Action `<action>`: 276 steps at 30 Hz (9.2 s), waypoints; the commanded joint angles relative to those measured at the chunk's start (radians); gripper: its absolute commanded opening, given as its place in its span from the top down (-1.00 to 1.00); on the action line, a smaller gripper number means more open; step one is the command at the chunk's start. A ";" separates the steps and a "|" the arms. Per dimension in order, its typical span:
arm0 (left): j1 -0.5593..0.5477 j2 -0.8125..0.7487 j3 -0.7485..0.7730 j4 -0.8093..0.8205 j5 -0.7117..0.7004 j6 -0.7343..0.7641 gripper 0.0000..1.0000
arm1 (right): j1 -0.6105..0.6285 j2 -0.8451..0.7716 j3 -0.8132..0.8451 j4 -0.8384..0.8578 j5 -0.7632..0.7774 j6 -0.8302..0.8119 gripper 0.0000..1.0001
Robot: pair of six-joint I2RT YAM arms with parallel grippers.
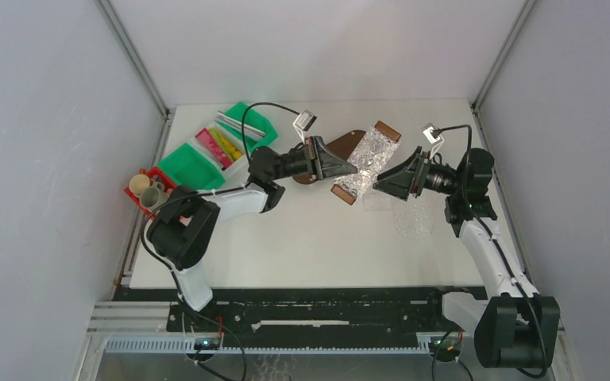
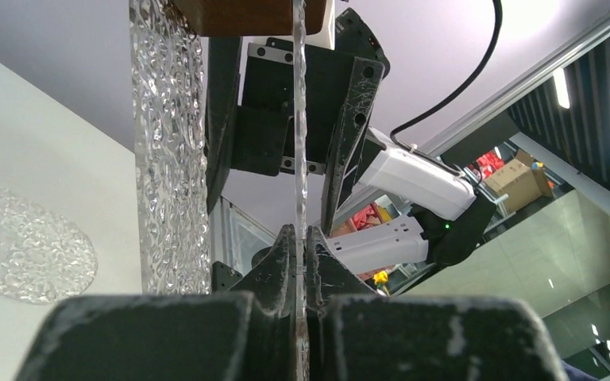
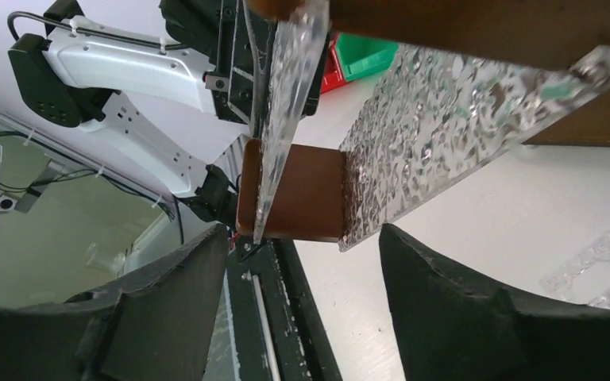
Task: Prepare toiletry sets of a toothbrush and toothpaste on the tray
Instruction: Place the toothpaste holder at the center of the board.
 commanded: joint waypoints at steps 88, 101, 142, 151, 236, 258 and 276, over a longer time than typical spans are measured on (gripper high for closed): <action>-0.496 0.138 0.980 -1.940 -1.139 1.319 0.01 | -0.059 0.046 -0.055 0.137 0.165 0.351 1.00; -0.495 0.146 0.981 -1.889 -1.135 1.327 0.56 | -0.049 0.055 -0.055 0.138 0.165 0.353 1.00; -0.474 0.034 0.810 -1.787 -1.136 1.368 1.00 | -0.013 0.082 -0.047 0.054 0.221 0.280 0.10; -0.475 0.030 0.789 -1.766 -1.055 1.369 0.99 | -0.009 0.102 -0.049 0.034 0.240 0.269 0.90; -0.024 -0.080 0.313 -1.079 0.096 0.772 0.31 | 0.042 0.107 -0.069 0.243 0.107 0.330 1.00; -0.024 -0.073 0.323 -1.200 0.137 0.857 0.23 | 0.050 0.105 -0.068 0.250 0.103 0.327 0.98; 0.015 -0.095 0.331 -1.220 0.139 0.863 0.99 | 0.072 0.102 -0.050 0.194 0.106 0.265 0.41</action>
